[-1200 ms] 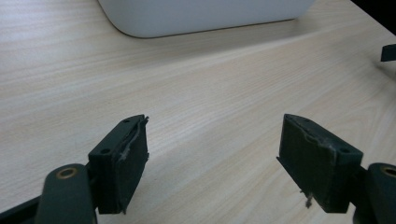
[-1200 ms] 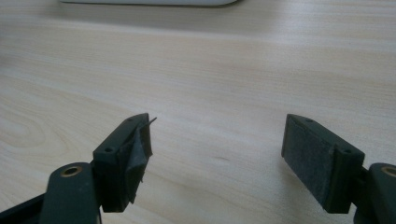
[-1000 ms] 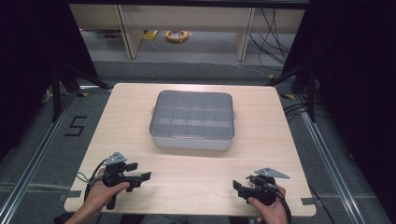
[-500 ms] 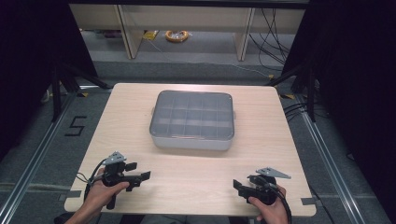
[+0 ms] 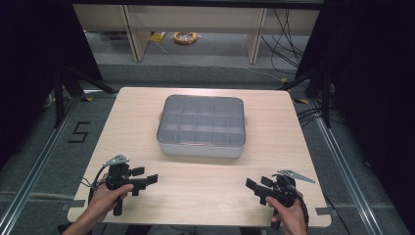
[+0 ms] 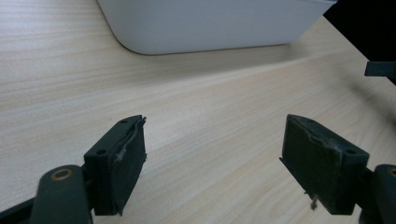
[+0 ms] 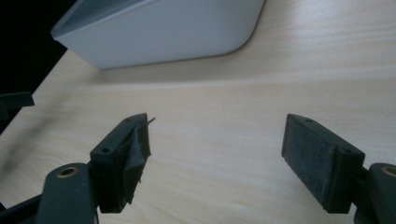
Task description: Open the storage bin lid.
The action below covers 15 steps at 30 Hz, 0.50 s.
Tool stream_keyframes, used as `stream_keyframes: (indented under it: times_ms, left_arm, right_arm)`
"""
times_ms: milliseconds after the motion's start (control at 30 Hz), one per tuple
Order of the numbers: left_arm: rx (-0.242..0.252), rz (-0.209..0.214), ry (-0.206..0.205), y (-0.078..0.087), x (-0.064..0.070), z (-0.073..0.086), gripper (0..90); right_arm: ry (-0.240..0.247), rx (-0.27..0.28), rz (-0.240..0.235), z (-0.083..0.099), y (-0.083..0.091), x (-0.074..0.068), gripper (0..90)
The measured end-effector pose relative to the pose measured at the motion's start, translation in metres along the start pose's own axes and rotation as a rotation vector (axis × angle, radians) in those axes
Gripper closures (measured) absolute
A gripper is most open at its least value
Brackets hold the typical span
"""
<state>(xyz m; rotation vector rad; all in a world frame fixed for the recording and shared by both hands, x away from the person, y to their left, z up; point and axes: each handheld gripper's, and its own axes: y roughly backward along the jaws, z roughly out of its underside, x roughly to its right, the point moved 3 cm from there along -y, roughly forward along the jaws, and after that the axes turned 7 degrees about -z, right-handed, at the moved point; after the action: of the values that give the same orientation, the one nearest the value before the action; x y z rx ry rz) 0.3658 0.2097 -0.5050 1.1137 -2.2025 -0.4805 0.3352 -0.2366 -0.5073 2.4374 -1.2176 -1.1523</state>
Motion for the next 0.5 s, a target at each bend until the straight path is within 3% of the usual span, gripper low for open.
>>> stream_keyframes:
  times_ms: [33,100,167,200,233,267,300,400,500]
  left_arm:
    - [0.006,0.003,0.004,0.000,0.000,-0.002,20.9]
    - [0.013,0.009,0.012,0.000,-0.001,-0.007,20.8]
    - [0.018,0.010,0.014,-0.001,-0.002,-0.012,20.7]
    - [0.023,0.001,0.015,-0.001,-0.002,-0.014,20.6]
    - [0.025,0.006,0.016,-0.003,-0.003,-0.018,20.4]
    - [0.023,0.010,0.016,-0.004,-0.003,-0.020,20.2]
    - [0.028,0.003,0.020,-0.005,-0.003,-0.023,20.1]
    - [0.035,0.022,0.032,-0.006,-0.003,-0.031,19.9]
    - [0.048,0.014,0.029,-0.006,-0.002,-0.036,19.4]
  right_arm:
    - [-0.005,0.005,-0.005,-0.003,0.000,-0.001,23.8]
    - [0.048,0.012,-0.003,-0.008,0.002,0.001,23.5]
    - [0.037,0.029,-0.004,-0.012,0.001,-0.001,23.2]
    - [0.061,0.020,0.002,-0.015,0.002,0.000,22.9]
    - [0.016,0.024,-0.011,-0.016,0.001,-0.003,22.9]
    - [0.018,0.022,-0.014,-0.020,0.001,-0.004,22.8]
    - [0.078,0.029,-0.008,-0.023,-0.001,0.001,22.8]
    - [0.050,0.047,-0.042,-0.033,-0.003,-0.001,22.8]
    - [0.067,0.056,-0.045,-0.042,-0.005,-0.002,22.5]
